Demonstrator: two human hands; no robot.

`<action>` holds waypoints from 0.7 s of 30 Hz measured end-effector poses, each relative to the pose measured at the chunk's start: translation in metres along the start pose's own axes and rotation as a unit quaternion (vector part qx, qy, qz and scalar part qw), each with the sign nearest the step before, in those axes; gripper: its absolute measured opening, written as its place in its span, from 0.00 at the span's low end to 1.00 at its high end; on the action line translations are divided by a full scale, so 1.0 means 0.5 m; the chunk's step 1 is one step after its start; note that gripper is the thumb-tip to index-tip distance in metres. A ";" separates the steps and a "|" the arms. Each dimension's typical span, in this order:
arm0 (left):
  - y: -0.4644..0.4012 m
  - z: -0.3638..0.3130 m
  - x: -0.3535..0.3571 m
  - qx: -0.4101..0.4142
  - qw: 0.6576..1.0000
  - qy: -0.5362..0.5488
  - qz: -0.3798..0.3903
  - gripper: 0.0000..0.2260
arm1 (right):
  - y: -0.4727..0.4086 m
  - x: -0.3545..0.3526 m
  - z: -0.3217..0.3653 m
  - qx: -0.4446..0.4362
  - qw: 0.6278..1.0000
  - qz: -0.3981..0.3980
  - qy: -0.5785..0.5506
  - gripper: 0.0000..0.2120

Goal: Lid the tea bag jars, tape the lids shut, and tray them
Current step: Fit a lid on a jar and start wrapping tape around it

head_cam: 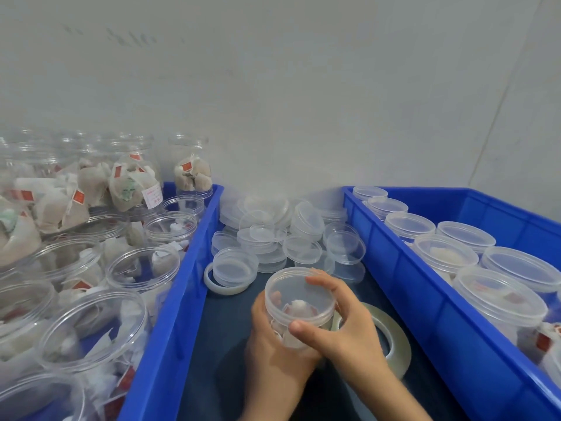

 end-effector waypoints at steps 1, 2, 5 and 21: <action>-0.001 -0.001 -0.002 -0.013 1.000 -0.027 0.003 0.33 | 0.002 0.002 -0.004 0.012 0.999 -0.024 -0.020 0.32; -0.001 -0.006 -0.003 -0.017 0.998 -0.058 0.004 0.33 | 0.003 0.004 -0.005 0.025 0.998 -0.040 -0.035 0.31; 0.001 -0.021 -0.010 0.002 0.996 -0.091 -0.007 0.30 | -0.004 -0.002 0.002 0.033 0.999 0.006 -0.010 0.42; -0.012 -0.031 -0.046 0.076 0.970 -0.228 -0.042 0.46 | -0.004 -0.073 -0.057 0.157 0.808 0.108 0.558 0.23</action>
Point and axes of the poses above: each hand's wrist, its own y-axis away from the middle knuckle, its own x-axis out of the palm, z = x × y, the point moved 2 cm from there along -y, towards the middle knuckle, and after that the axes turned 3 degrees about -x, right-handed, at the moved point
